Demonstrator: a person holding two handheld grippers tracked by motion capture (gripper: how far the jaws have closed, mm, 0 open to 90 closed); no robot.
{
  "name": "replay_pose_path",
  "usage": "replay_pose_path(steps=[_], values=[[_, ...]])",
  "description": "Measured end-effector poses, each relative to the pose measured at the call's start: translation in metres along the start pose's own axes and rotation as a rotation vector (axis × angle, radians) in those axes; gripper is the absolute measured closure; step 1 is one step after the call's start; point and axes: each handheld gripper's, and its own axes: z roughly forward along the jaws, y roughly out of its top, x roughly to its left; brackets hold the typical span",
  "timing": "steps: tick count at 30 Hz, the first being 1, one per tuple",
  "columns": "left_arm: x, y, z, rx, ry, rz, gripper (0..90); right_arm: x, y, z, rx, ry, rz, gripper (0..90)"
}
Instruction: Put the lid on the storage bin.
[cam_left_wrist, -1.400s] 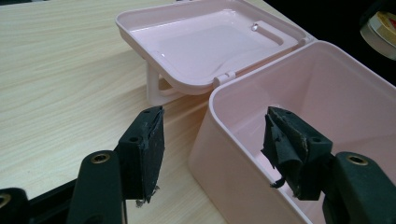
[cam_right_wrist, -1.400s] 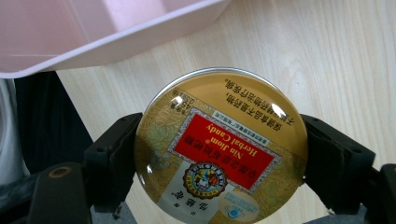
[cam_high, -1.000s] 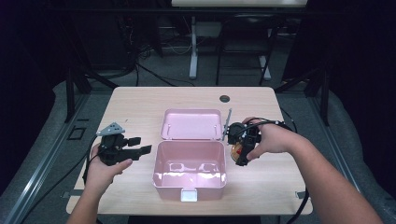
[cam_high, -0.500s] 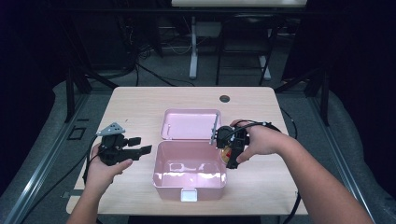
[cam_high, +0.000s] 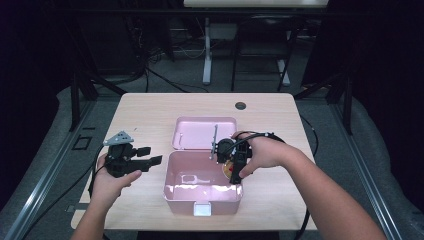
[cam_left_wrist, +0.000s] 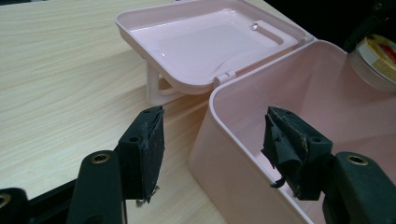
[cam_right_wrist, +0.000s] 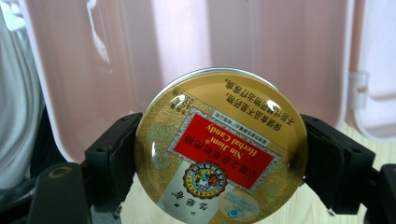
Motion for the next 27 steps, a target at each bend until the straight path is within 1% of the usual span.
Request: replay_pose_path(steps=[3,5,6,7,10,15,17,27], values=[[0.000,0.000,0.000,0.001,0.006,0.004,38.4,0.001,0.005,0.002,-0.001,0.004,-0.009,19.6],[0.000,0.000,0.000,-0.004,0.003,-0.001,38.4,0.002,0.008,0.004,-0.001,0.005,-0.014,19.6],[0.001,0.000,0.000,-0.005,0.003,0.005,38.4,0.002,0.009,0.004,-0.002,0.005,-0.015,19.6],[0.000,0.000,0.000,-0.005,0.003,0.005,38.4,0.003,0.010,0.005,-0.001,0.008,-0.011,19.6],[0.000,0.000,0.000,-0.006,0.004,0.005,38.4,0.003,0.013,0.007,0.002,0.009,-0.021,19.6],[0.001,0.000,0.000,-0.004,0.003,0.006,38.4,0.004,0.016,0.010,0.010,0.008,-0.033,19.6],[0.000,0.000,0.000,-0.005,0.003,0.004,38.4,0.005,0.017,0.011,0.006,0.007,-0.033,19.6],[0.000,0.000,0.000,-0.008,0.003,0.005,38.4,0.006,0.020,0.016,0.024,0.003,-0.042,19.6]])
